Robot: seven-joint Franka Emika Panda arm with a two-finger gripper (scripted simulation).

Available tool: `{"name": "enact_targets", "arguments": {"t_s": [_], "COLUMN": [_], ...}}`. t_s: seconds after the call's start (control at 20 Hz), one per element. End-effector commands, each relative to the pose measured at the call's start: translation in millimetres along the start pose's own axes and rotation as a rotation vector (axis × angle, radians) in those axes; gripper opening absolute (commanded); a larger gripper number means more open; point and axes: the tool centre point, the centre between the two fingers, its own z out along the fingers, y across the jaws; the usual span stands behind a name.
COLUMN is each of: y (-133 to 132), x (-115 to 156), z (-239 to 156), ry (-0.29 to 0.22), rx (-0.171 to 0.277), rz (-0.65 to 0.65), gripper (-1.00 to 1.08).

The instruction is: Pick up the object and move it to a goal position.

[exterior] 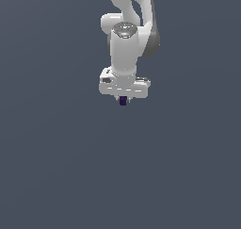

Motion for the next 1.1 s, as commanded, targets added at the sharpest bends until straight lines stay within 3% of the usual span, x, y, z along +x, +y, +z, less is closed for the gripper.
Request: {"name": "enact_targets", "arguments": {"t_s": [0.0,0.6,1.05], "y": [0,-1,-2], "x": [-7,-37,-49], "z": [-27,-151,-208], "ry": [0.000,0.001,0.001], "rx": [-0.001,-0.001,-0.001], "rz": [0.000,0.000,0.000], "gripper": [-1.00,-1.00,-1.00]}}
